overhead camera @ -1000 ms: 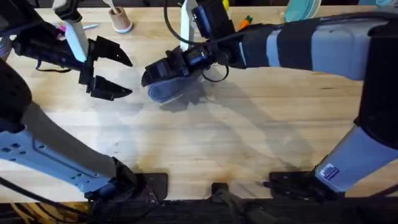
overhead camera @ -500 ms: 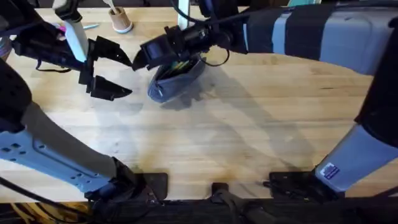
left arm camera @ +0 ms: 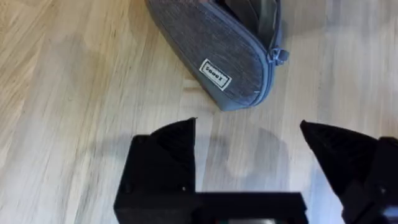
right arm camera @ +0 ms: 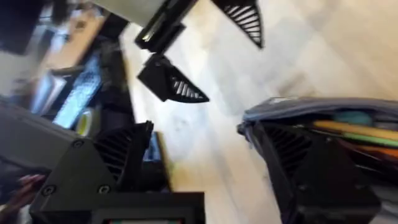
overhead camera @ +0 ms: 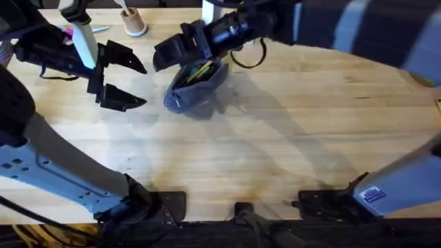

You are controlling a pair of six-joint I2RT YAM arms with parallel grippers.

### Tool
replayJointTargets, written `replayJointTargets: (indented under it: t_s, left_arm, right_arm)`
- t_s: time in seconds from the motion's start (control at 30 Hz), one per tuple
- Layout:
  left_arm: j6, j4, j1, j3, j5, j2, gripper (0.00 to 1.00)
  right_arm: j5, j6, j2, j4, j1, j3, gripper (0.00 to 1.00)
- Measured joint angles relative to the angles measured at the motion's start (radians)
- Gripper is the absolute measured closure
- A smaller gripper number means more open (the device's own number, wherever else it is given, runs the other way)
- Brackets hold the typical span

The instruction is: Unzip the bag, pick up the pens from the table one at a time and place them inside, then zip the bag closed.

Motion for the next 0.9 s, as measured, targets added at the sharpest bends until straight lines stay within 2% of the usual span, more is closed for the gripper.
replayJointTargets:
  t_s: [0.2,0.4,0.43,0.73,0.9]
  left_arm:
    - [0.000,0.002,0.000,0.000,0.000,0.000,0.007]
    - [0.000,0.006,0.000,0.000,-0.003,0.000,0.006]
    - [0.000,0.006,0.000,0.000,-0.013,0.000,0.006]
    - [0.008,0.006,0.000,0.000,-0.034,0.000,0.007]
    - [0.013,0.022,0.000,0.000,-0.034,0.000,0.008]
  right_arm:
    - [0.237,-0.073,-0.153,-0.179,0.025,0.006,0.007]
    - [0.375,-0.079,-0.211,-0.388,0.093,0.010,0.007]
    - [0.428,-0.076,-0.210,-0.423,0.127,0.008,0.007]
    - [0.599,-0.076,-0.174,-0.351,0.266,-0.019,0.007]
    - [0.632,-0.066,-0.110,-0.340,0.319,-0.034,0.007]
